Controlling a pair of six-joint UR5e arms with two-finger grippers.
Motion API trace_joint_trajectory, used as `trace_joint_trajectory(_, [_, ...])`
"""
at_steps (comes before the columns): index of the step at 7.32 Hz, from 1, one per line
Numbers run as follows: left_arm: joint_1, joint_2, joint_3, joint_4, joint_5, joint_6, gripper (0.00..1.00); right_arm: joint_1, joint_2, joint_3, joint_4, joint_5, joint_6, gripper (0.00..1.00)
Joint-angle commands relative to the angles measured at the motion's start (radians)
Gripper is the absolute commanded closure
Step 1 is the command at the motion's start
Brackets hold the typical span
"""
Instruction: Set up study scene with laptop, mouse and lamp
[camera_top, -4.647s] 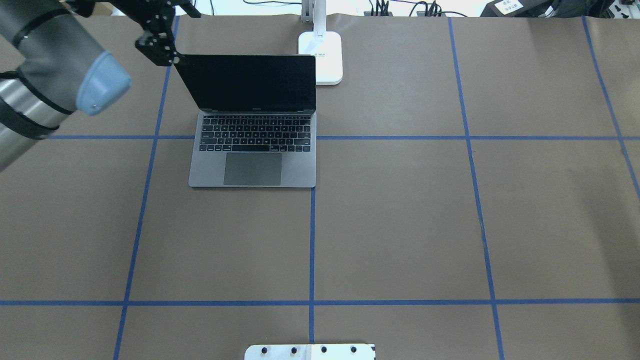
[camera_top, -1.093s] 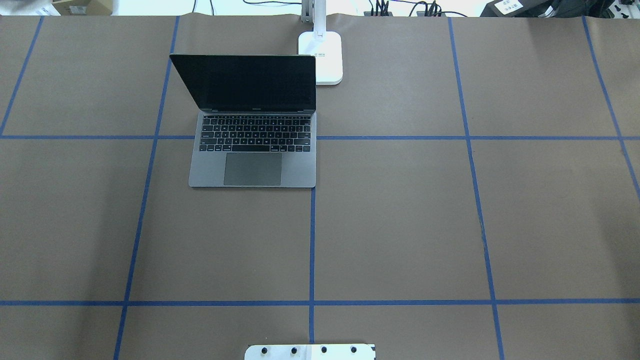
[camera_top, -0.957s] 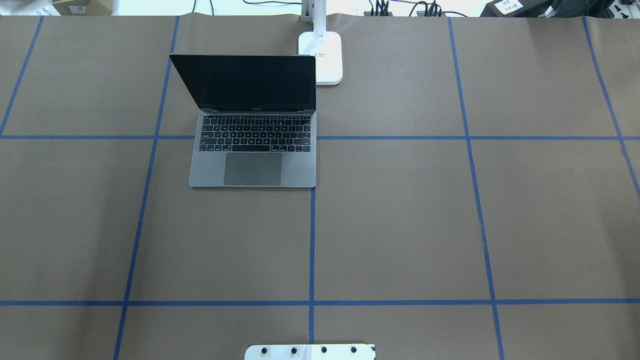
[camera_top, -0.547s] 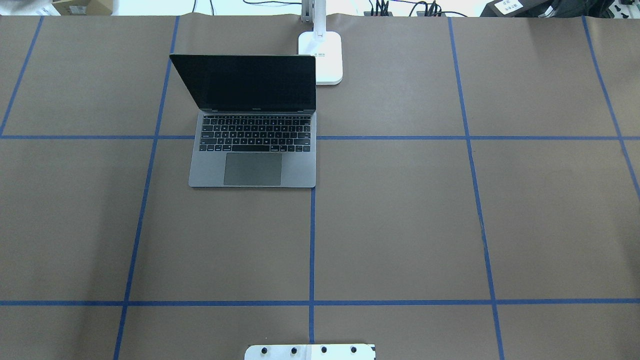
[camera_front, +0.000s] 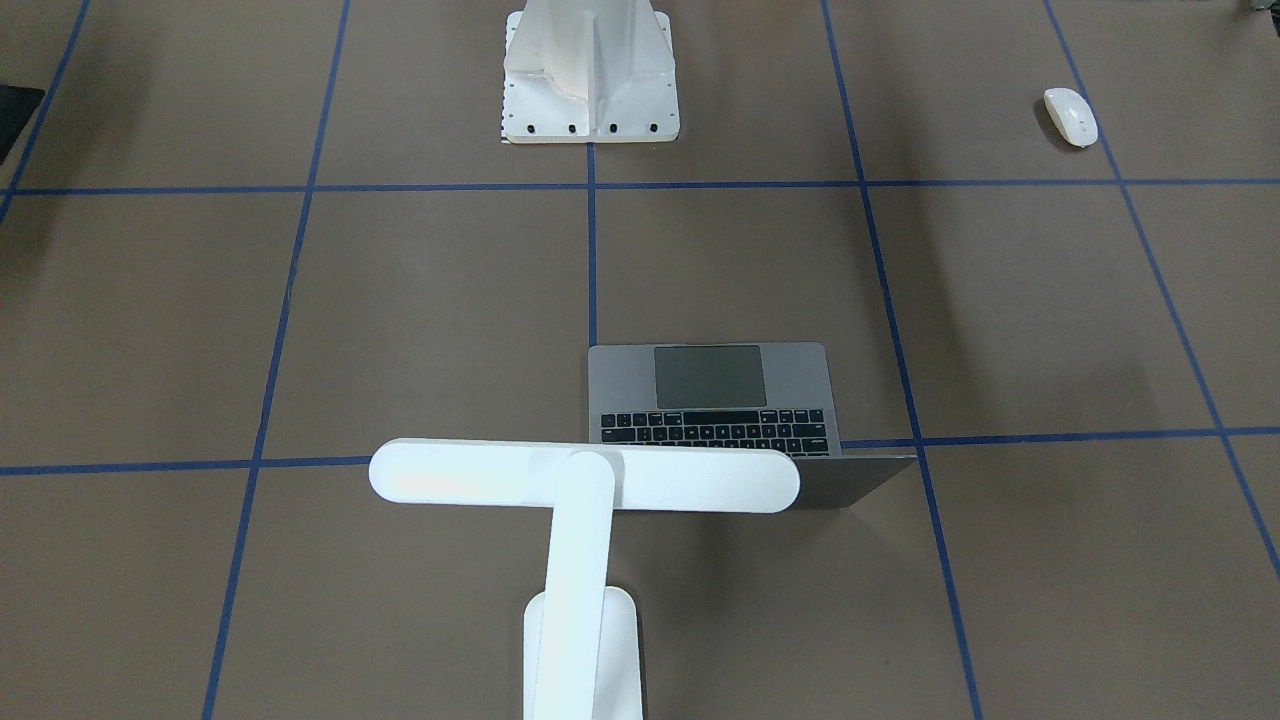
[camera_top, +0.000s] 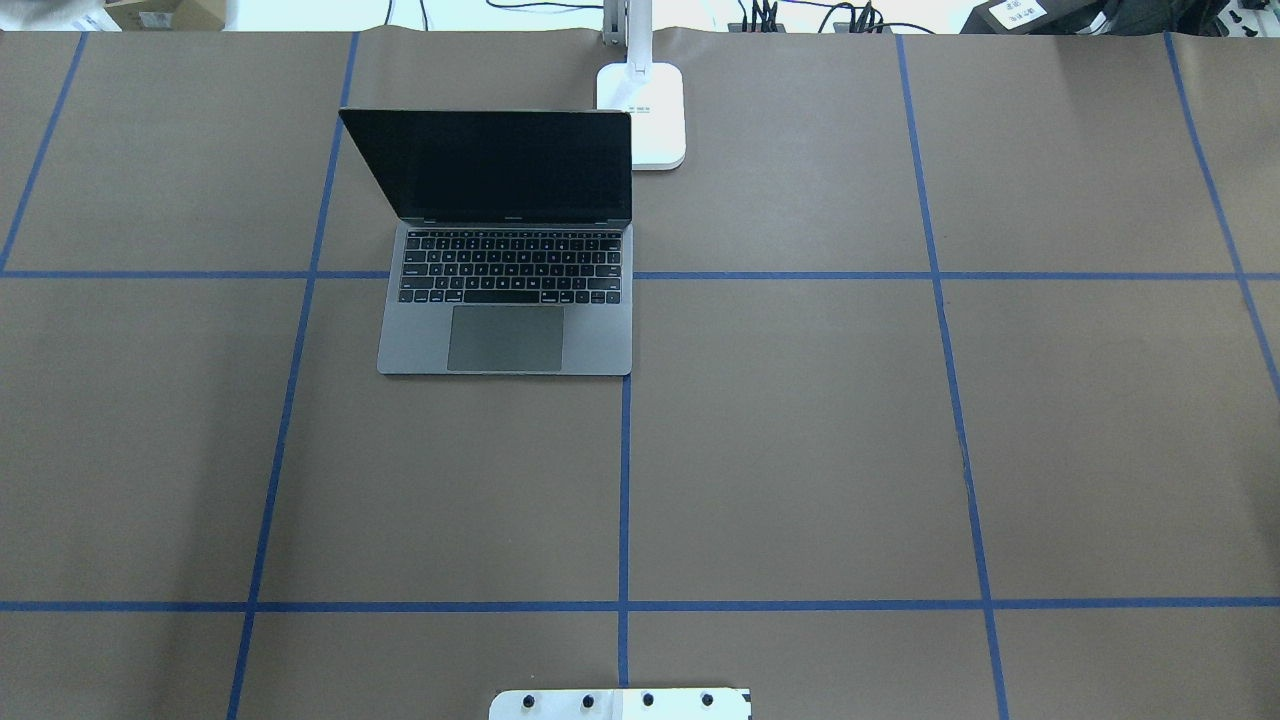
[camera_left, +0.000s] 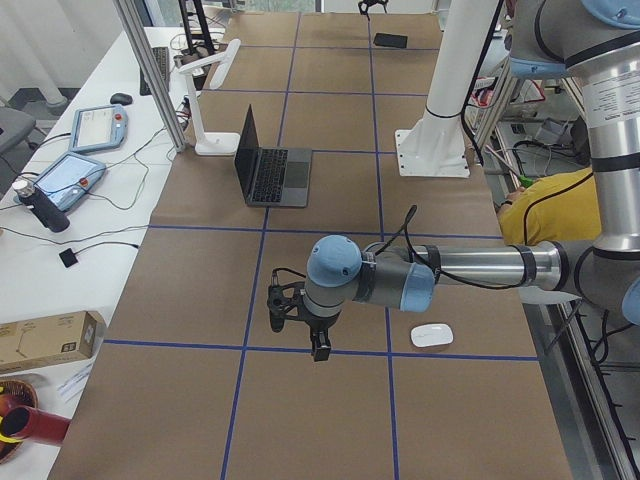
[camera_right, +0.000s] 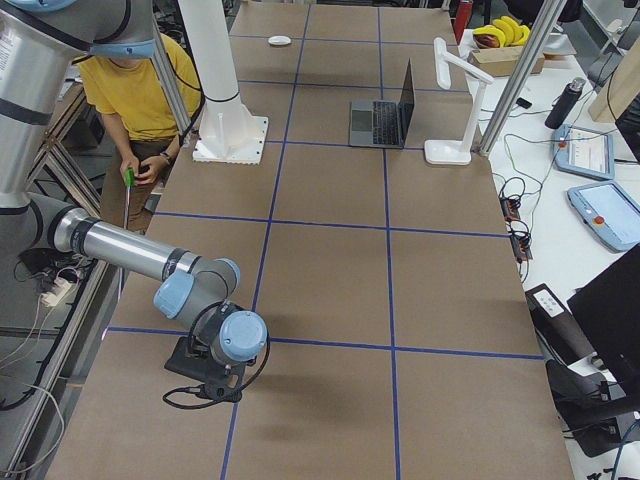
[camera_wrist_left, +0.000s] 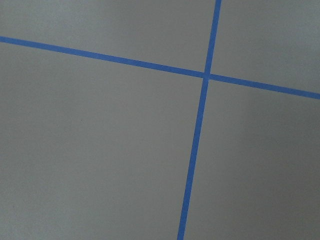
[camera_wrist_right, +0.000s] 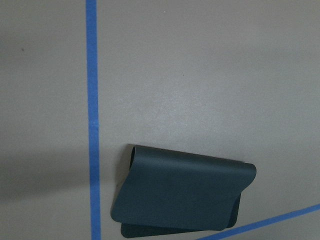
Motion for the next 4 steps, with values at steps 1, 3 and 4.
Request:
trace_joint_trajectory(1, [0.0, 0.013, -0.017, 0.0, 0.0, 0.0, 0.0, -0.108, 0.039, -0.095, 0.018, -0.008, 0.051, 0.03])
trace_joint_trajectory(3, [0.0, 0.013, -0.018, 0.0, 0.0, 0.002, 0.0, -0.13, 0.042, -0.185, 0.04, -0.01, 0.051, 0.04])
trace_joint_trajectory(4, [0.0, 0.013, -0.017, 0.0, 0.0, 0.02, 0.0, -0.13, 0.045, -0.196, 0.038, -0.003, 0.056, 0.04])
